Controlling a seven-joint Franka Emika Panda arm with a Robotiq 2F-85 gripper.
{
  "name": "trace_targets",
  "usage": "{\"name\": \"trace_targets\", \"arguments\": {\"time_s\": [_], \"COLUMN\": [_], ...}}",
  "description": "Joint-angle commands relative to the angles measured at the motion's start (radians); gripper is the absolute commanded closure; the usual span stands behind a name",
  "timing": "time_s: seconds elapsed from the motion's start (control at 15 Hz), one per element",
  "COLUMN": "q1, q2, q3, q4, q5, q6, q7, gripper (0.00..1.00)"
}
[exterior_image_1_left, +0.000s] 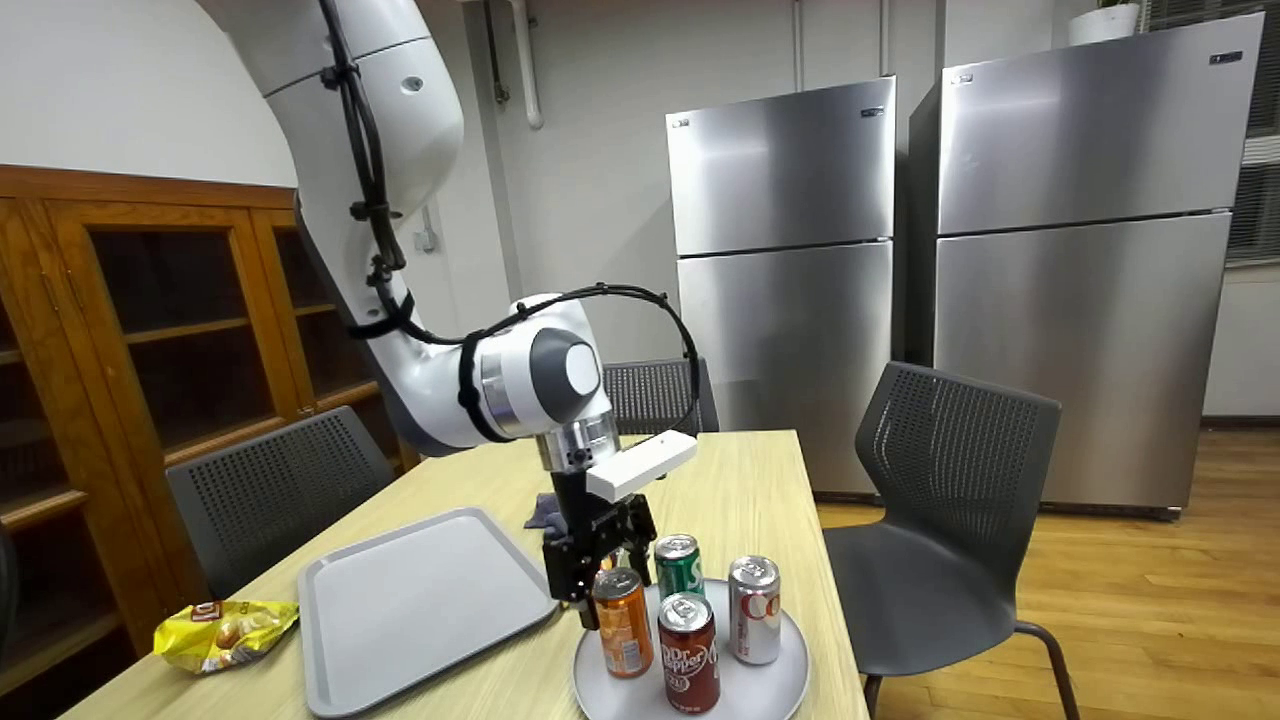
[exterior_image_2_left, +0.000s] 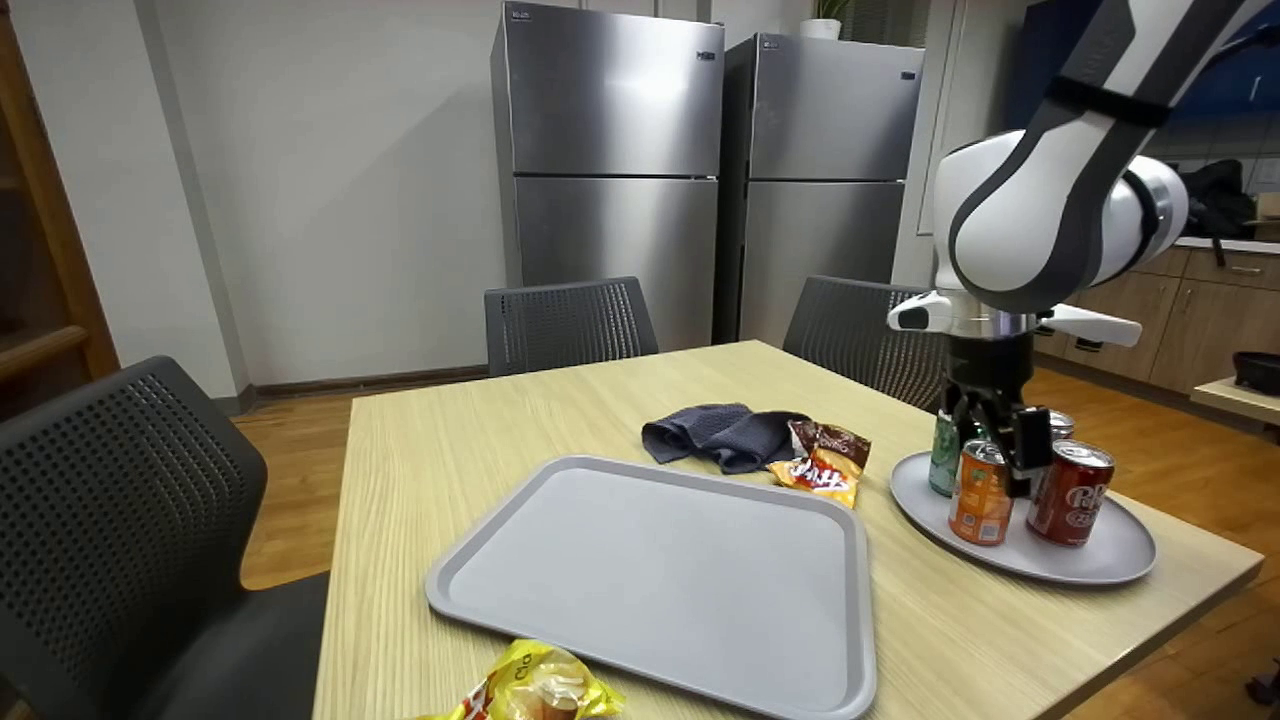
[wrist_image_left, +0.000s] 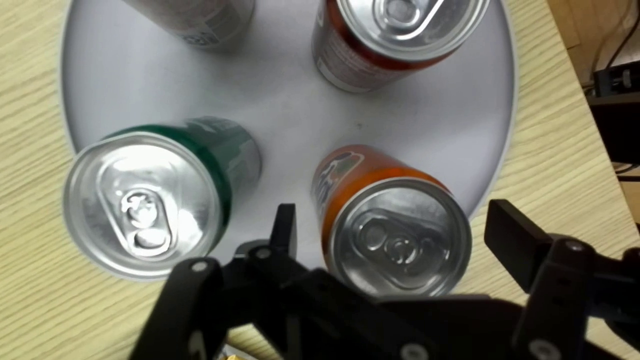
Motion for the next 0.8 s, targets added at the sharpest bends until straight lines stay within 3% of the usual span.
{"name": "trace_targets", "arguments": {"time_s": [0.0, 0.2, 0.73], "q1": [-0.012, -0.012, -0.012], "q2": [-0.014, -0.014, -0.057], "q3": [0.006, 0.007, 0.044], "q4": [-0.011, -0.011, -0.029], "q5": [-0.029, -0.027, 0.025], "q6": [-0.002, -0.001, 0.009], "q7": [-0.003, -0.003, -0.008], "gripper": [0.34, 0.60, 0.62]}}
